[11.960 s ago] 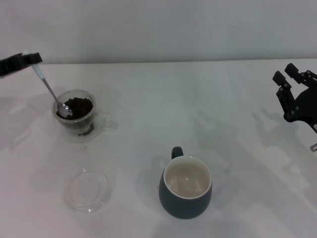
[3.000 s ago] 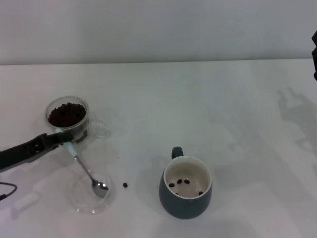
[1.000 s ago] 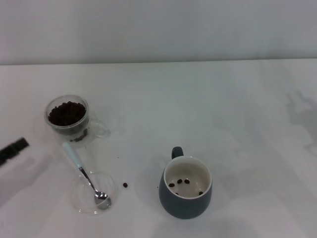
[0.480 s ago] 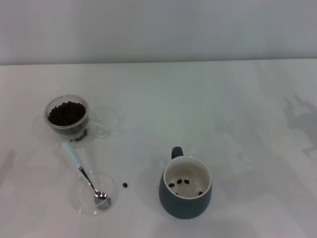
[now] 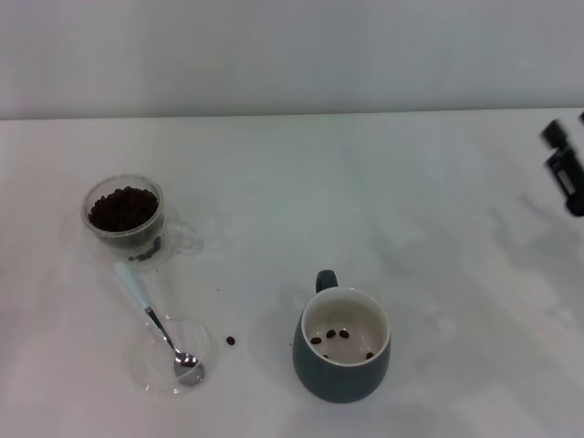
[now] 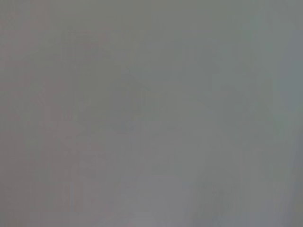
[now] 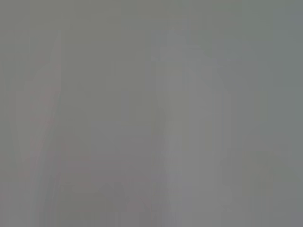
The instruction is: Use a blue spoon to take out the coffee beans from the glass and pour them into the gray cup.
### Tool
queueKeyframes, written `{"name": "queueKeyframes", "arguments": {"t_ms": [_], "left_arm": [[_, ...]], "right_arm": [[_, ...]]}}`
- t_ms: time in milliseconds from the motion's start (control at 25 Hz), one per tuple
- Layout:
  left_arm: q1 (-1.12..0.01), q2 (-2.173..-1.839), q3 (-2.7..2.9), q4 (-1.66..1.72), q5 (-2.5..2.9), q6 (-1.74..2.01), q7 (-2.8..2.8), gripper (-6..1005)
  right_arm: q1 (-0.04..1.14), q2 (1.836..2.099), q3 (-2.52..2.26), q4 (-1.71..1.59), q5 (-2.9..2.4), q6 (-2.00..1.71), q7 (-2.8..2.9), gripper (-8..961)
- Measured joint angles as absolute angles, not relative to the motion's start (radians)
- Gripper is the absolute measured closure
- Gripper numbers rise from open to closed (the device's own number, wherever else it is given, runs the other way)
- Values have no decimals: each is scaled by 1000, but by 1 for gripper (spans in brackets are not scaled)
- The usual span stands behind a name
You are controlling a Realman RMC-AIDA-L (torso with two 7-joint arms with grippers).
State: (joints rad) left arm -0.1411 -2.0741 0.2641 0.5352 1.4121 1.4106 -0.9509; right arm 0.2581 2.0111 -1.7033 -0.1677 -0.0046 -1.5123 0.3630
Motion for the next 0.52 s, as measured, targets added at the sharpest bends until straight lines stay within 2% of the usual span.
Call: {"name": "queueKeyframes", "arguments": {"t_ms": [80, 320, 520], "left_arm": [[-143, -2073, 263, 524, 1399, 1409, -920, 347], [-154, -2074, 261, 480, 1384, 1374, -845, 347], [-135, -2076, 260, 449, 1353, 1372, -836, 347]], "right_arm": [[256, 2011, -1745, -167, -5, -1519, 374, 471], [261, 2012, -1836, -168, -5, -1495, 374, 361], [276, 2012, -1839, -179, 3, -1489, 371, 361]]}}
